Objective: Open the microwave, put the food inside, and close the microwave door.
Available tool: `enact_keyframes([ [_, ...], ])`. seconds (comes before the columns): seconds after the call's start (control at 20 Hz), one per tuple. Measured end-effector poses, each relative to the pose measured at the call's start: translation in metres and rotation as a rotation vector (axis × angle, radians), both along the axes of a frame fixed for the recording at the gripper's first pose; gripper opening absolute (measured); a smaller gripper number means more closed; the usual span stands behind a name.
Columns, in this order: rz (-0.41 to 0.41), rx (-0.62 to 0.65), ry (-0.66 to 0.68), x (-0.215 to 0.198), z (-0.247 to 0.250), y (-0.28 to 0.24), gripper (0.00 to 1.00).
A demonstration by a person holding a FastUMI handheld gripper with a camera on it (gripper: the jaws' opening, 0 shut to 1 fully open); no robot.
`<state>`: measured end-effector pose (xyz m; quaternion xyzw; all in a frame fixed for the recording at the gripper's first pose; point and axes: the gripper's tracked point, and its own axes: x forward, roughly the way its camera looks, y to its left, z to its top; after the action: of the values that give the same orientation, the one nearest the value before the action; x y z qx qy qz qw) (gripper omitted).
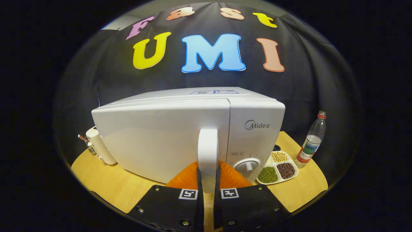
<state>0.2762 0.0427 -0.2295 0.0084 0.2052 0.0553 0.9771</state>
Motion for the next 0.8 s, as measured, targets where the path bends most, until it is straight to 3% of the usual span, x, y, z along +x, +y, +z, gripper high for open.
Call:
enact_keyframes([
  [0.25, 0.064, -0.073, -0.032, -0.046, 0.004, 0.009, 0.12],
  [0.8, 0.179, -0.043, 0.038, -0.144, 0.003, 0.057, 0.11],
])
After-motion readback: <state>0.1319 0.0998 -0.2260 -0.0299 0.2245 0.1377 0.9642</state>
